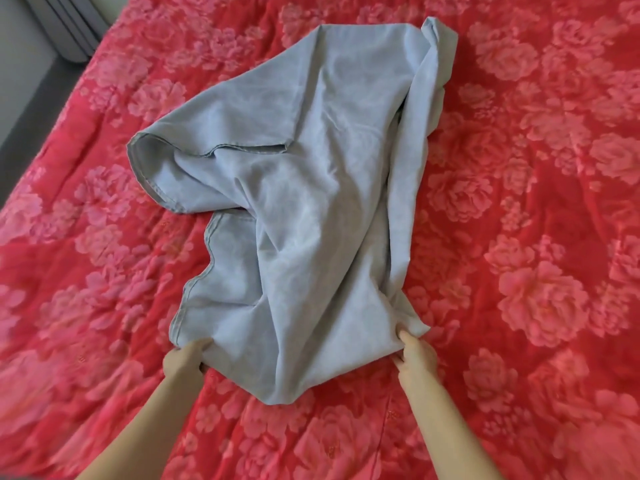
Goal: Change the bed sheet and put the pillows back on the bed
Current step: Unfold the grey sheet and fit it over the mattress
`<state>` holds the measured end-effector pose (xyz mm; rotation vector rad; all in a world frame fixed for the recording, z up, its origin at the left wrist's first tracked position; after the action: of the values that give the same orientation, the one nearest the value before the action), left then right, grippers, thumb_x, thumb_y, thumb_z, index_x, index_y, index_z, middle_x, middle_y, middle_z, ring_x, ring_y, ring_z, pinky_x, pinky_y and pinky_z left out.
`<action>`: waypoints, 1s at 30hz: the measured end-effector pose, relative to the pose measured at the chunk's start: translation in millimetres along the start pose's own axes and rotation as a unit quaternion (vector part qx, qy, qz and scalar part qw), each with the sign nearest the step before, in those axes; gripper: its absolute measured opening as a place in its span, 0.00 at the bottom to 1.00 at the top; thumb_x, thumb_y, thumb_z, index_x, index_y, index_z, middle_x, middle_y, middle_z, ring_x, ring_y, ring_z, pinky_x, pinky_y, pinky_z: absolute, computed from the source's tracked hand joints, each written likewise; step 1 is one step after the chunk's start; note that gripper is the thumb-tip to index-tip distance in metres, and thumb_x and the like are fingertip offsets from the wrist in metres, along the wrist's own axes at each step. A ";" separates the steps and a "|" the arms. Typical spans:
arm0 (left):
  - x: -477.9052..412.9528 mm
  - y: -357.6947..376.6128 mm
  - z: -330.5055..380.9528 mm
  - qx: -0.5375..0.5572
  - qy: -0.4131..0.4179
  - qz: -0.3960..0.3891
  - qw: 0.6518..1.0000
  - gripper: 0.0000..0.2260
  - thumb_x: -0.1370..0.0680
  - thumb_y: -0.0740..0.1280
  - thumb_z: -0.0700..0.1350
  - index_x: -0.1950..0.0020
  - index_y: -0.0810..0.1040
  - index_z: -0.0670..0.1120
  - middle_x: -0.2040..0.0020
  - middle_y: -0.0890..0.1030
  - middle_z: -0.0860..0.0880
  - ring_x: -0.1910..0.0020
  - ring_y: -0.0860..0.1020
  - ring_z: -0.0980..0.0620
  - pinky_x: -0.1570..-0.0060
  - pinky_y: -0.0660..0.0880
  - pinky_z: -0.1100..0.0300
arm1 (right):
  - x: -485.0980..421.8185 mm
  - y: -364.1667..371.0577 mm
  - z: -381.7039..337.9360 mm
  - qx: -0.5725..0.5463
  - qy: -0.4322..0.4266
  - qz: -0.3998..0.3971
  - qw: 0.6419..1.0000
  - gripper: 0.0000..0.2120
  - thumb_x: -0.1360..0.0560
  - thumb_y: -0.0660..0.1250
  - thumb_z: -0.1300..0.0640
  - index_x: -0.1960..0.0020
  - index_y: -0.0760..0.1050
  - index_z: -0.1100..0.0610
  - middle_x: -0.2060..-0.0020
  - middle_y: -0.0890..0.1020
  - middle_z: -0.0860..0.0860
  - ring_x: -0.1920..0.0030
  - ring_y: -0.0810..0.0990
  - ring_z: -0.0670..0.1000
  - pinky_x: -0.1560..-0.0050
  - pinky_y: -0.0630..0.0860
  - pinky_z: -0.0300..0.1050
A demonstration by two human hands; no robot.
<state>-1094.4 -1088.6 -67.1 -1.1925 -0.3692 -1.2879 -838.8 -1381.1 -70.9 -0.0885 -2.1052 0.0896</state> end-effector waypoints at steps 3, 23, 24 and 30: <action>46.7 -16.6 23.0 -0.014 0.091 -0.021 0.996 0.11 0.30 0.66 0.33 0.65 0.66 0.42 0.69 0.69 0.44 0.73 0.66 0.50 0.72 0.66 0.58 | 31.5 -15.4 -33.8 0.078 -0.159 0.076 0.981 0.06 0.30 0.71 0.60 0.64 0.76 0.60 0.67 0.79 0.52 0.63 0.77 0.52 0.62 0.74 0.49; 344.0 -126.5 -34.0 -0.114 -0.162 -0.482 0.854 0.19 0.21 0.55 0.47 0.58 0.80 0.38 0.74 0.74 0.47 0.79 0.74 0.50 0.80 0.69 0.68 | 139.3 -197.4 -79.7 0.520 -0.202 0.158 0.815 0.18 0.24 0.60 0.48 0.62 0.79 0.60 0.61 0.84 0.60 0.56 0.83 0.61 0.52 0.79 0.52; 353.2 -110.8 -40.1 -0.111 -0.171 -0.511 0.835 0.19 0.21 0.55 0.50 0.53 0.79 0.38 0.71 0.77 0.44 0.75 0.77 0.47 0.76 0.72 0.65 | 127.7 -194.8 -63.5 0.515 -0.191 0.123 0.826 0.18 0.25 0.60 0.48 0.64 0.78 0.60 0.62 0.84 0.60 0.57 0.83 0.61 0.53 0.80 0.53; 292.7 -3.3 -10.5 -0.145 0.167 -0.330 0.918 0.13 0.20 0.61 0.49 0.40 0.71 0.42 0.54 0.80 0.40 0.59 0.79 0.43 0.56 0.77 0.54 | 109.8 -193.1 -0.7 0.495 -0.158 0.022 0.854 0.17 0.24 0.64 0.52 0.69 0.72 0.58 0.72 0.76 0.59 0.69 0.76 0.59 0.66 0.68 0.48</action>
<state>-1008.0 -1252.8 159.5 -1.0940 -0.3475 -2.1644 -899.4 -1562.2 42.7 0.5300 -2.1227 1.2679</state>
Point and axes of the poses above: each hand's wrist, its own x-axis away from the middle knuckle, its own y-axis out of the palm, z = x × y, the point moved 4 cm from there along -x, towards the middle knuckle
